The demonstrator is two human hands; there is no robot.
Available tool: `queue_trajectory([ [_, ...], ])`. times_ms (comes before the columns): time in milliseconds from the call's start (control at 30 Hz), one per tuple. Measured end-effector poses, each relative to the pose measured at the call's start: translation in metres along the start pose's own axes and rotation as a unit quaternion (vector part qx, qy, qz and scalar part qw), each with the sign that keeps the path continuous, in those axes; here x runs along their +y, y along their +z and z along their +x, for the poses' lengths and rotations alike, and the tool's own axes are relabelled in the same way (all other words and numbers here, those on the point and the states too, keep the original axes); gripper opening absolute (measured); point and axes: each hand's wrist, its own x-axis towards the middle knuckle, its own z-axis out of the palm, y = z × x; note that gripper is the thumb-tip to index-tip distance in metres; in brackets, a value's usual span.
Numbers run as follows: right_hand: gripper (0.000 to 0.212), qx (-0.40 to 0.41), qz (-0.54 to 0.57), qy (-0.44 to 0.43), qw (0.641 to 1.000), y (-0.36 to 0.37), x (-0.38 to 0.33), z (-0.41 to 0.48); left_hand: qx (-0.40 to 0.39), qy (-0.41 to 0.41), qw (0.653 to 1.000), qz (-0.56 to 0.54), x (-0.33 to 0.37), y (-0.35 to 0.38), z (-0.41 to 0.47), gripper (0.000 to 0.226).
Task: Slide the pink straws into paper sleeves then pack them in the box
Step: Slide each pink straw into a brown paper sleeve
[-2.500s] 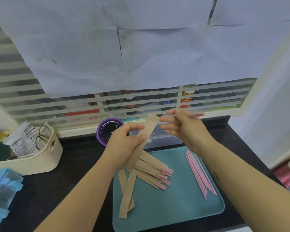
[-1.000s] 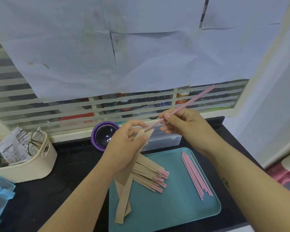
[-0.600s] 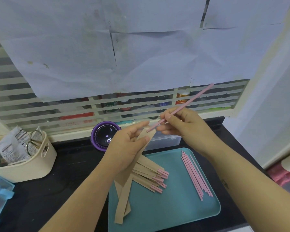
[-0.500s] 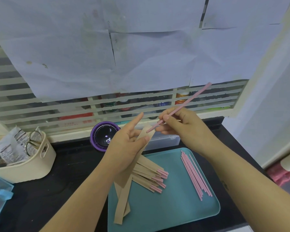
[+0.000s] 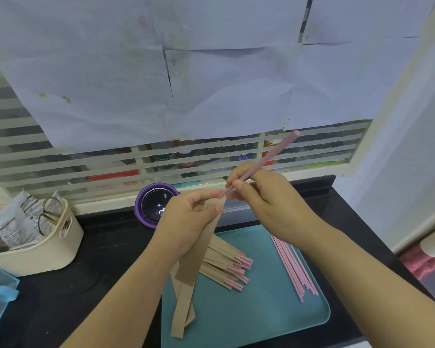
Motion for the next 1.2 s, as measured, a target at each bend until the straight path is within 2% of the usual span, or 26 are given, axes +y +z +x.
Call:
queue_trajectory([
  [200, 0.014, -0.010, -0.041, -0.030, 0.999, 0.004, -0.001, -0.003, 0.008, -0.039, 0.998, -0.045, -0.003, -0.003, 0.003, 0.026],
  [433, 0.019, -0.042, -0.040, -0.058, 0.997, 0.007, 0.000, -0.003, -0.007, -0.056, 0.995, -0.080, -0.006, -0.006, 0.004, 0.027],
  [633, 0.020, -0.051, 0.020, 0.004, 0.998, 0.004, 0.001, 0.000, -0.005, -0.056, 0.997, -0.045, -0.010, -0.005, 0.004, 0.026],
  [833, 0.017, -0.044, 0.063, 0.045, 0.996, -0.006, 0.008, 0.008, -0.021, -0.016, 0.999, 0.037, -0.006, 0.001, -0.002, 0.021],
  [1200, 0.018, -0.097, 0.187, 0.134, 0.968, -0.022, 0.016, 0.012, -0.050, -0.011, 0.998, 0.047, -0.002, 0.006, -0.008, 0.025],
])
